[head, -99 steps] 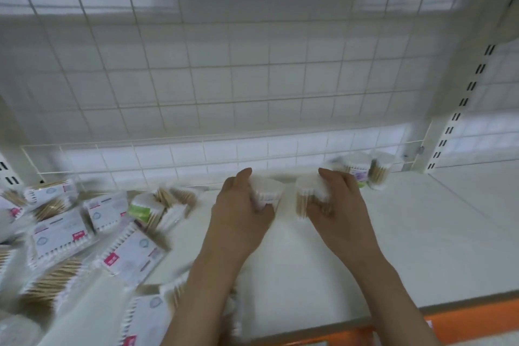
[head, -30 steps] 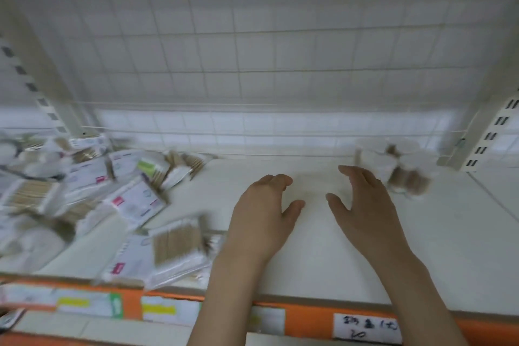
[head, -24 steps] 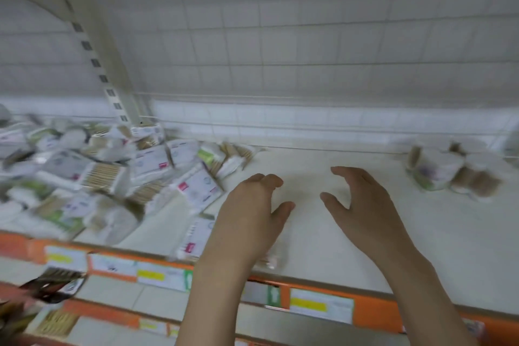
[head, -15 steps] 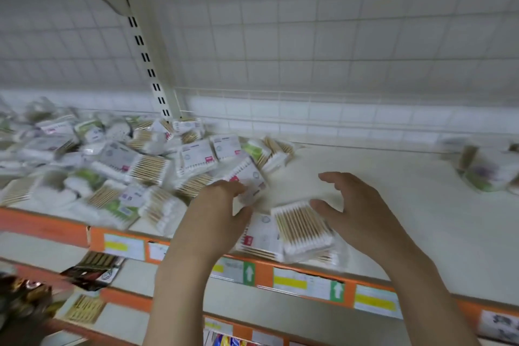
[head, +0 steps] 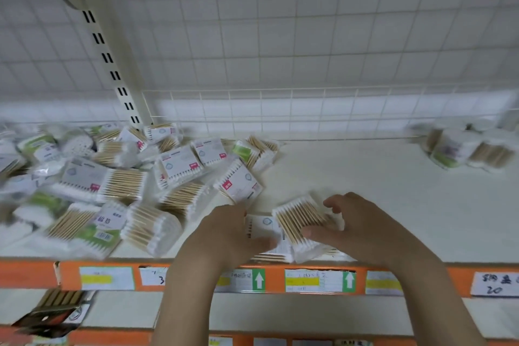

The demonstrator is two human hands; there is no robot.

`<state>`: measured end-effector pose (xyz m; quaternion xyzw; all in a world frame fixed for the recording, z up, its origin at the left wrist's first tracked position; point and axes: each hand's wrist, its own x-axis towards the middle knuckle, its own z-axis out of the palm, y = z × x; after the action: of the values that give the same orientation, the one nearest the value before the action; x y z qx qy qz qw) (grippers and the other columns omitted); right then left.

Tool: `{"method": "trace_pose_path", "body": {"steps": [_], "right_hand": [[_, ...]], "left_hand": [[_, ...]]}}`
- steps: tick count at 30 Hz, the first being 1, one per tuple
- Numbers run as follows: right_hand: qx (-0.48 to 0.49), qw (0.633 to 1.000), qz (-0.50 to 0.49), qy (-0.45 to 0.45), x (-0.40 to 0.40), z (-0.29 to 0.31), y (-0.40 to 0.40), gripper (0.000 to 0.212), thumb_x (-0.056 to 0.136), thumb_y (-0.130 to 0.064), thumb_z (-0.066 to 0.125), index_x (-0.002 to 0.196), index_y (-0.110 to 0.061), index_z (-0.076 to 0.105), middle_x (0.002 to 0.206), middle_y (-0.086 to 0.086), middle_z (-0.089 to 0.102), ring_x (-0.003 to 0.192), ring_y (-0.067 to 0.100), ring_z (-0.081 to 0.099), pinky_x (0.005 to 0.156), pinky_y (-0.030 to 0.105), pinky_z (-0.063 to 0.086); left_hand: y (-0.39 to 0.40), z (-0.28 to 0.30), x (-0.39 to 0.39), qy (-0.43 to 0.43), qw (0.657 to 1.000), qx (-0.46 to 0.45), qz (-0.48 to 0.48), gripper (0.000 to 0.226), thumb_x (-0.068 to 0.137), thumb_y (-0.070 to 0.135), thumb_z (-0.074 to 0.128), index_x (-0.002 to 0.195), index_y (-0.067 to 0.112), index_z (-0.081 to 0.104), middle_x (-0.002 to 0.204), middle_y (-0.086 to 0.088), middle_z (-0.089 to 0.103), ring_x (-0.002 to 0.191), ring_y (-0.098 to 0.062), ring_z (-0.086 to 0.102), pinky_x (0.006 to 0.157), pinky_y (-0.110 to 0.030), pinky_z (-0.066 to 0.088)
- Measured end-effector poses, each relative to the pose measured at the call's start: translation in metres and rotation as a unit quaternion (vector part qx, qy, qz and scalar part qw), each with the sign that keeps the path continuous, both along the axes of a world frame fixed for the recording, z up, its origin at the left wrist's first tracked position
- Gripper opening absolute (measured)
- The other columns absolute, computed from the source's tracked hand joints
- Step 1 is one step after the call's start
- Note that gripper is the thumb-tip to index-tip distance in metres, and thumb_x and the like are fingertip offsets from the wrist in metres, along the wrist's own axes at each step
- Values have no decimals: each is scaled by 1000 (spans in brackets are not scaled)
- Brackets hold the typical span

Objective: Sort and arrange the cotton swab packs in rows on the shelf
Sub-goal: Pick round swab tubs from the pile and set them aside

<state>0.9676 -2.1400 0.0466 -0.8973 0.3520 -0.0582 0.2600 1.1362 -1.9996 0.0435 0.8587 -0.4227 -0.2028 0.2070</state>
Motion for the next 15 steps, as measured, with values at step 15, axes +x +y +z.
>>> {"method": "trace_pose_path", "body": {"steps": [15], "right_hand": [[22,998,-42,-45,4,-8,16,45,71,-59,64,96,-23,54,97,-10,44,84,3,50,65,15,37]], "left_hand": [[-15,-19,9,-17,992,-118,-30,78,72,39,73,139,27,34,132,5,38,113,-10,41,88,-19,27]]}}
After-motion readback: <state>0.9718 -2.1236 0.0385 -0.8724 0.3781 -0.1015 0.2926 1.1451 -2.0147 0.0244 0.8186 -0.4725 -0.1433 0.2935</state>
